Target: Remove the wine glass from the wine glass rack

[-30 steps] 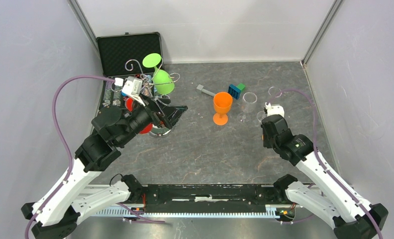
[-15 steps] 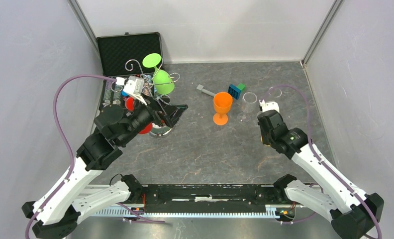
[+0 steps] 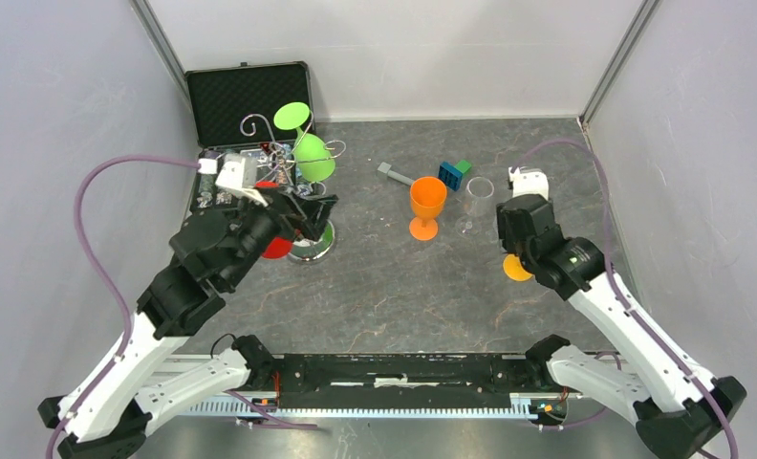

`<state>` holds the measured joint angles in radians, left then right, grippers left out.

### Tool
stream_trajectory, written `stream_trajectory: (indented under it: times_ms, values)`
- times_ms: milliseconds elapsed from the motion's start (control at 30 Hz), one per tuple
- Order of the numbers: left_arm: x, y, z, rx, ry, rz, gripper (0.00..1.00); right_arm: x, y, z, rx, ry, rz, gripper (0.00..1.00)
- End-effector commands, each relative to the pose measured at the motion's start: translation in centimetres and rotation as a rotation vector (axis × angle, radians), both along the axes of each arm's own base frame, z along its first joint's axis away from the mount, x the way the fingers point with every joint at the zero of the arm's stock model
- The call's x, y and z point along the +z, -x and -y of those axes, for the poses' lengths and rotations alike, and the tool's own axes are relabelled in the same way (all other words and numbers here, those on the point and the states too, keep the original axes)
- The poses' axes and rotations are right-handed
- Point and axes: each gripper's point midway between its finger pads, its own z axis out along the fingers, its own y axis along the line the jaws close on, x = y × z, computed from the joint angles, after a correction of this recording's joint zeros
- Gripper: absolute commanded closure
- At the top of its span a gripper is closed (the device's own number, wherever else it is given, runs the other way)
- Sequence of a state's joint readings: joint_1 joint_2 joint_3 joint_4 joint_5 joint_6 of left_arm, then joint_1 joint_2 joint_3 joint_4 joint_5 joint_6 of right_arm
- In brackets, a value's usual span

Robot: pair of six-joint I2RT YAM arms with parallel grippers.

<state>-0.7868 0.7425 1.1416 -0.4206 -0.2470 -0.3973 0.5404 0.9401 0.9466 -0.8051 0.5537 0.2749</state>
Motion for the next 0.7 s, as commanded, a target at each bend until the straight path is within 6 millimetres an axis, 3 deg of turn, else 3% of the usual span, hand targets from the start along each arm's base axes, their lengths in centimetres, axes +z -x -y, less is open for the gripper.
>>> stream_trajectory:
  times_ms: [0,200,300,500,667]
  values:
    - [2.5,-0.2,-5.5,0.221,0.016,0.129,0.0,6.0,-1.4,0.0,-0.016,-0.078,0.214,0.4]
    - [3.4,0.1,-10.8,0.439,-0.085,0.107,0.0,9.2,-1.7,-1.6,0.063,-0.21,0.374,0.36]
    - [3.6,0.2,-13.0,0.535,-0.164,0.066,0.0,9.2,-1.8,-2.4,0.101,-0.251,0.405,0.34]
    - [4.5,-0.2,-13.9,0.59,-0.258,0.05,0.0,9.0,-2.5,-3.5,0.15,-0.243,0.395,0.33]
    - [3.4,-1.4,-12.4,0.567,-0.332,0.009,0.0,7.1,-2.6,-4.3,0.187,-0.246,0.357,0.33]
